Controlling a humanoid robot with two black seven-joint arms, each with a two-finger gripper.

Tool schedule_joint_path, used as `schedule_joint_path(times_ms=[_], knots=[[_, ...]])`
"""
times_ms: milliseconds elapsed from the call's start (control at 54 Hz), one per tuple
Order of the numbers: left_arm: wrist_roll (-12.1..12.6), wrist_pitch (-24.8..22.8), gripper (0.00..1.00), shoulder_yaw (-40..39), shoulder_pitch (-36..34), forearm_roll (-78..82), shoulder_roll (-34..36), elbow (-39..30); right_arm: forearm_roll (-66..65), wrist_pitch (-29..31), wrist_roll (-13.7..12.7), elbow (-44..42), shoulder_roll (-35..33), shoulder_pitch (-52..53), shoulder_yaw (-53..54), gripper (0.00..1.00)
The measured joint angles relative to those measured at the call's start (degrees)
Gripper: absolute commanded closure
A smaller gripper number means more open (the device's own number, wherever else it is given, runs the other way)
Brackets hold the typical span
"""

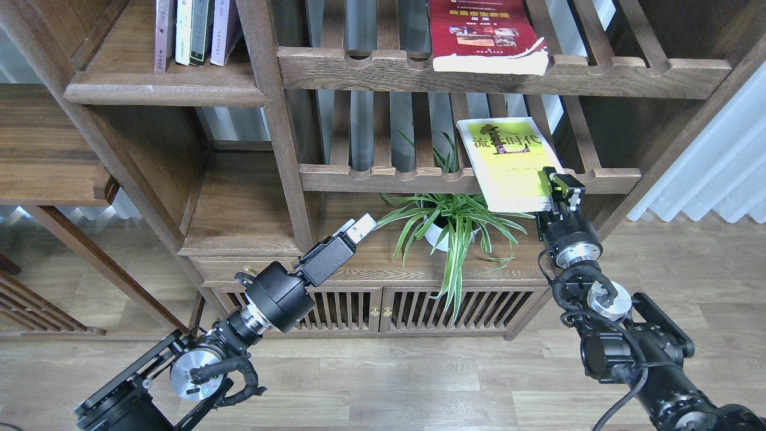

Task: Organize books on shelf
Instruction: 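Push the yellow-green book's lower edge outward with the right gripper, then pull the yellow-green book down between both grippers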

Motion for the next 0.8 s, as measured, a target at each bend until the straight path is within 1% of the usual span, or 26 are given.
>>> schedule_joint_path(times_ms=[130,334,482,575,593,649,723,797], knots=[[0.00,0.00,0.01,0.01,-0.01,-0.02,0.00,-0.04,-0.14,2.14,-0.35,0.15,0.15,-0.96,-0.56,0.96],[0.00,0.00,0.01,0.01,0.00,-0.09,0.00,-0.04,-0.17,3.46,-0.47,0.66,0.36,-1.49,-0.76,0.96],[-0.16,0.00,0.02,-0.03,0.06,-0.89,-0.10,0.37,0.18,6.90,-1.01,3.21,0.27,-2.79,-0.56,0.96],[-0.17,0.00,0.02,-0.03,-0.45,-4.13,-0.16,0.52,1.10,8.28,-2.75,6.79,-0.20,-4.89,-0.10,0.96],[-0.10,0.00,0.02,-0.10,-1.10,-7.53,0.20,0.53,2.62,8.54,-5.07,10.19,-0.48,-6.95,0.05,0.96],[0.05,0.00,0.02,-0.18,-1.46,-9.18,0.43,0.53,3.40,8.59,-6.08,11.70,-0.63,-7.88,0.12,0.96],[1.07,-0.01,0.02,-0.16,-2.81,-13.92,1.93,0.53,4.91,8.60,-8.41,15.76,-1.16,-10.45,0.11,0.96],[2.29,-0.01,0.02,0.00,-3.38,-17.54,3.30,0.53,5.52,8.62,-9.18,17.88,-1.46,-12.29,-0.07,0.96]])
